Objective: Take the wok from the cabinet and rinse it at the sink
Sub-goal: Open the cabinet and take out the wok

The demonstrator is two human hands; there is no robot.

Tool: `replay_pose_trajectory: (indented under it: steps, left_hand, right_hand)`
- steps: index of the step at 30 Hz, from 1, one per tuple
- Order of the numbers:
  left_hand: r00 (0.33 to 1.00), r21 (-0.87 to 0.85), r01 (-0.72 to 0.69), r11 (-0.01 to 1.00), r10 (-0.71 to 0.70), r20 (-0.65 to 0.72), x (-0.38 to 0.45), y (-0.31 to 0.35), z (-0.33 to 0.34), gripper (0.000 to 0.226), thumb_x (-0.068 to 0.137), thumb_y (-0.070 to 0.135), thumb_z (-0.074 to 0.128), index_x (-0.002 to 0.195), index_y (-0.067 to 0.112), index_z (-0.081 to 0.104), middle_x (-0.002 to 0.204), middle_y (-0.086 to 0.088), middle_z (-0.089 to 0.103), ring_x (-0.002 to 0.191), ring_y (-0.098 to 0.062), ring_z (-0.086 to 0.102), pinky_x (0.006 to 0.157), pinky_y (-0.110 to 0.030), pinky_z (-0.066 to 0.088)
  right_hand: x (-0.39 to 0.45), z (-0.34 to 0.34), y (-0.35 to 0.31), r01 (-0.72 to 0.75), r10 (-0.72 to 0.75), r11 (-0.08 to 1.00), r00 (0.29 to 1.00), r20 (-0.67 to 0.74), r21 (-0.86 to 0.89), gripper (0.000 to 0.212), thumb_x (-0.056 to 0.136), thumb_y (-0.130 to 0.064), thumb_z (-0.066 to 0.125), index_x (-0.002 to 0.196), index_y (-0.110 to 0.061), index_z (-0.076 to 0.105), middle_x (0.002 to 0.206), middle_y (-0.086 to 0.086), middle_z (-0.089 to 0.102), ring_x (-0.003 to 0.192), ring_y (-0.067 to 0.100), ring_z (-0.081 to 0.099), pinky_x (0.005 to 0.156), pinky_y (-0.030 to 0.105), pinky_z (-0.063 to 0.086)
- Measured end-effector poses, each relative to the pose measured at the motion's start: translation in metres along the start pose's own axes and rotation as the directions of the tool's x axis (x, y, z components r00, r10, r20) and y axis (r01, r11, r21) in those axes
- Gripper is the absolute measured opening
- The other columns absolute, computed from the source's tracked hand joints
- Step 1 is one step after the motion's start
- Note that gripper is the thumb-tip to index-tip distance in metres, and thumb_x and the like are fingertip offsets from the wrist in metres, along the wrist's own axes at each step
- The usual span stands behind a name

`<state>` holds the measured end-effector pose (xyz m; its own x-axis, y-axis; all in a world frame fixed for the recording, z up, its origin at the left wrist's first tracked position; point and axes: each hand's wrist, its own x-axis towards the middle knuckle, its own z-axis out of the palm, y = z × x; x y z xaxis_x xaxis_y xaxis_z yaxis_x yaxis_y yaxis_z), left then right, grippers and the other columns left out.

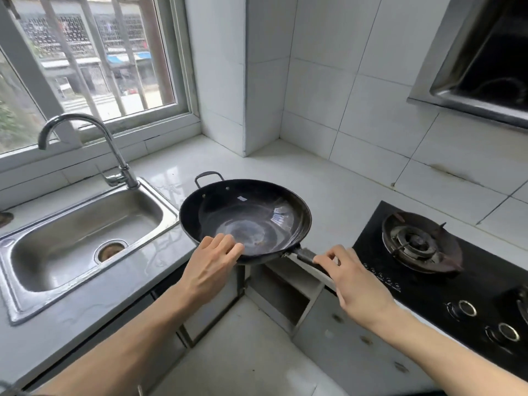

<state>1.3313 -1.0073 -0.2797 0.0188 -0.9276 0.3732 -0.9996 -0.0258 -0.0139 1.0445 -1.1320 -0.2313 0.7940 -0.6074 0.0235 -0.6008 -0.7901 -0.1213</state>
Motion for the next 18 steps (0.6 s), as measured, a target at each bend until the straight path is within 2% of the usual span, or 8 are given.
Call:
replay_pose_trajectory:
  steps: [4, 8, 12, 14, 16, 18]
  left_hand:
    - [0.998, -0.024, -0.033, 0.999, 0.034, 0.044, 0.031, -0.015, 0.017, 0.047, 0.067, -0.001, 0.074, 0.097, 0.019, 0.046, 0.092, 0.002, 0.049, 0.079, -0.02, 0.047, 0.068, -0.032, 0.041]
    - [0.995, -0.039, -0.066, 0.997, 0.069, 0.066, 0.065, -0.021, 0.036, 0.043, 0.069, -0.001, 0.072, 0.096, 0.02, 0.046, 0.091, 0.002, 0.051, 0.079, -0.02, 0.048, 0.068, -0.032, 0.042]
    - [0.992, -0.034, -0.11, 0.993, 0.112, 0.058, 0.105, -0.023, 0.055, 0.044, 0.065, -0.008, 0.068, 0.09, 0.018, 0.043, 0.085, 0.0, 0.048, 0.073, -0.02, 0.045, 0.063, -0.031, 0.038]
    - [0.99, -0.037, -0.129, 0.991, 0.131, 0.046, 0.127, -0.022, 0.063, 0.046, 0.063, -0.011, 0.067, 0.088, 0.017, 0.041, 0.081, -0.001, 0.045, 0.069, -0.021, 0.041, 0.06, -0.03, 0.034]
    - [0.989, -0.035, -0.136, 0.99, 0.138, 0.055, 0.148, -0.022, 0.074, 0.047, 0.064, -0.01, 0.07, 0.09, 0.017, 0.041, 0.082, -0.001, 0.045, 0.069, -0.02, 0.04, 0.061, -0.029, 0.031]
    - [0.988, -0.035, -0.13, 0.991, 0.133, 0.072, 0.167, -0.023, 0.086, 0.047, 0.065, -0.007, 0.072, 0.093, 0.018, 0.044, 0.083, 0.001, 0.046, 0.07, -0.019, 0.04, 0.061, -0.029, 0.033]
  right_hand:
    - [0.016, -0.002, 0.006, -0.072, 0.072, 0.997, 0.997, 0.0, -0.013, 0.076, 0.067, 0.016, 0.052, 0.127, -0.03, 0.04, 0.116, -0.004, 0.033, 0.1, 0.016, 0.037, 0.047, 0.025, 0.047]
    - [0.033, 0.005, 0.024, -0.123, 0.122, 0.992, 0.992, 0.028, 0.022, 0.076, 0.068, 0.016, 0.055, 0.128, -0.029, 0.04, 0.118, -0.003, 0.033, 0.101, 0.018, 0.039, 0.048, 0.024, 0.046]
    - [0.059, 0.018, 0.056, -0.146, 0.143, 0.989, 0.987, 0.074, 0.036, 0.079, 0.067, 0.015, 0.057, 0.129, -0.029, 0.039, 0.122, -0.005, 0.031, 0.105, 0.018, 0.04, 0.041, 0.016, 0.028]
    - [0.074, 0.023, 0.075, -0.156, 0.152, 0.987, 0.986, 0.075, 0.042, 0.077, 0.069, 0.015, 0.056, 0.131, -0.028, 0.039, 0.124, -0.006, 0.029, 0.108, 0.017, 0.039, 0.041, 0.016, 0.024]
    - [0.09, 0.026, 0.093, -0.163, 0.158, 0.985, 0.985, 0.072, 0.058, 0.075, 0.071, 0.014, 0.056, 0.131, -0.027, 0.039, 0.125, -0.006, 0.029, 0.109, 0.017, 0.039, 0.042, 0.017, 0.03]
    - [0.104, 0.029, 0.109, -0.168, 0.162, 0.983, 0.984, 0.077, 0.077, 0.075, 0.071, 0.015, 0.056, 0.132, -0.025, 0.04, 0.125, -0.006, 0.03, 0.111, 0.018, 0.04, 0.048, 0.019, 0.042]
